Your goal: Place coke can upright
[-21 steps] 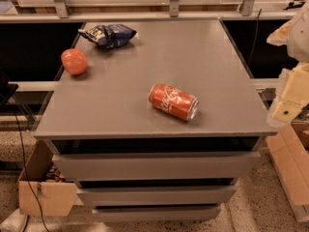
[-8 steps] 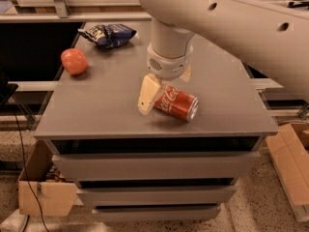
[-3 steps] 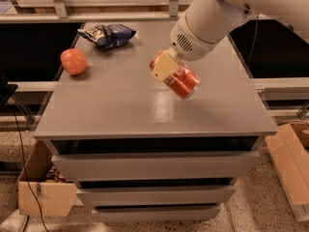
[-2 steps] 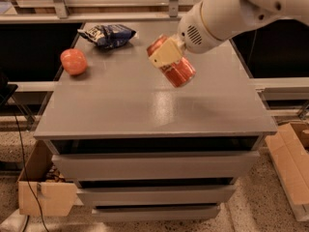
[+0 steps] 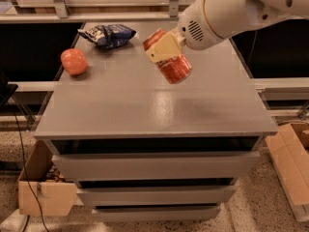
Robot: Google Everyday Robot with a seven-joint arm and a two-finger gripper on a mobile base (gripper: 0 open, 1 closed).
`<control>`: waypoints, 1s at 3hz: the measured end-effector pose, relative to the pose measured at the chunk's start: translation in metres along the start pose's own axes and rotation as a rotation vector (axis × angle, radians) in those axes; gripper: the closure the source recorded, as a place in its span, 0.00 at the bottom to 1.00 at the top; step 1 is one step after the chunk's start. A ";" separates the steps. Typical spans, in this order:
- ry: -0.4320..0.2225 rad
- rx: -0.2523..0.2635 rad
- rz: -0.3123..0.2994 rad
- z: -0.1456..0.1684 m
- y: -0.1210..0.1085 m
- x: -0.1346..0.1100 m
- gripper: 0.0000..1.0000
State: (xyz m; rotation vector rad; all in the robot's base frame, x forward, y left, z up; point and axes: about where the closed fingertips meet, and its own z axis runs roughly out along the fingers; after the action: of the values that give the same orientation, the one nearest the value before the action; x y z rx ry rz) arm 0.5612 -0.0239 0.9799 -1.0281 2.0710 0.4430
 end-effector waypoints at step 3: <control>-0.353 -0.030 0.045 0.027 0.005 -0.028 1.00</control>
Offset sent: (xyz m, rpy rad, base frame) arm 0.0286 0.0316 0.0134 0.3688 -0.2111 -0.0003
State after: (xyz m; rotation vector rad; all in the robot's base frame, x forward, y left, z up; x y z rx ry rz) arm 0.5810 0.0095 0.9840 -0.8530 1.7784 0.6320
